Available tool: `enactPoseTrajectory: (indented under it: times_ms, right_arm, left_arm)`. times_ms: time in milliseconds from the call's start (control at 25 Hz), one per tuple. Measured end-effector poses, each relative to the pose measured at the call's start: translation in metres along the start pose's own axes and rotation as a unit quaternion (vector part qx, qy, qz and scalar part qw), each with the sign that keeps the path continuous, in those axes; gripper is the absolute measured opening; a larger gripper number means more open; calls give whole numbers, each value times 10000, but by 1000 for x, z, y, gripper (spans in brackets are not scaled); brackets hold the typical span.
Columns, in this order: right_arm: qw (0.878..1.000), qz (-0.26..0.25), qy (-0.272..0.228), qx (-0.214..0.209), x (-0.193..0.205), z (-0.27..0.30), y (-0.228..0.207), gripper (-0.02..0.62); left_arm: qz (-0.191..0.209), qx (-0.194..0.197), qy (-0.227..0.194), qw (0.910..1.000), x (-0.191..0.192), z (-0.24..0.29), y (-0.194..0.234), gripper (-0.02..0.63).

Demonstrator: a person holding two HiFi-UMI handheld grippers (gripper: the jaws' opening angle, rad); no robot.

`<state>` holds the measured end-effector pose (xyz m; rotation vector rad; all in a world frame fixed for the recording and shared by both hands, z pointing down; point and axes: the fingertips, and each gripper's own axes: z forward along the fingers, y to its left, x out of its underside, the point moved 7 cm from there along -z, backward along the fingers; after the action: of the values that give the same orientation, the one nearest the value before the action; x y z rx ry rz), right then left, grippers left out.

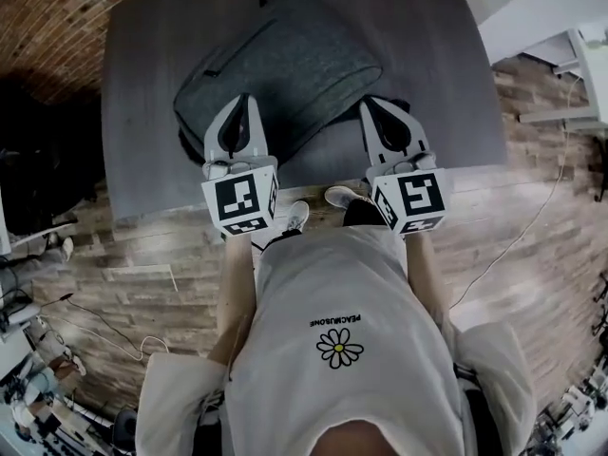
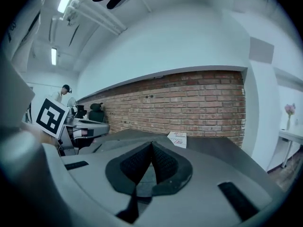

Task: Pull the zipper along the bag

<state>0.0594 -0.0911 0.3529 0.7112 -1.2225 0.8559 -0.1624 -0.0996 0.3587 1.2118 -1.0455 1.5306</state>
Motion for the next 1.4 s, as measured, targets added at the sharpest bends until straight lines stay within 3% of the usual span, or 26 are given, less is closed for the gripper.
enactPoseTrajectory:
  times_ms: [200, 440, 560, 680, 880, 1400]
  right_arm:
    - [9992, -65, 362, 153, 20, -5, 14, 41]
    - [9939, -171, 1085, -17, 66, 5, 33, 100]
    - [9880, -245, 1522, -129, 97, 15, 40, 107]
    - [9797, -419, 1944, -248, 123, 28, 46, 107]
    - [9705, -459, 2331, -404, 150, 44, 56, 117]
    - [9685, -628, 2408, -104, 159, 59, 55, 109]
  left_arm:
    - [153, 575, 377, 9975, 20, 6, -4, 0]
    - [1005, 847, 932, 9869, 44, 15, 0, -2]
    - [1208, 1109, 1114, 9801, 54, 16, -5, -2]
    - [1368, 1507, 1238, 9712, 59, 19, -15, -2]
    - [1979, 2022, 1519, 9470, 72, 23, -34, -2]
    - [1817, 2258, 1737, 9412, 86, 32, -42, -2]
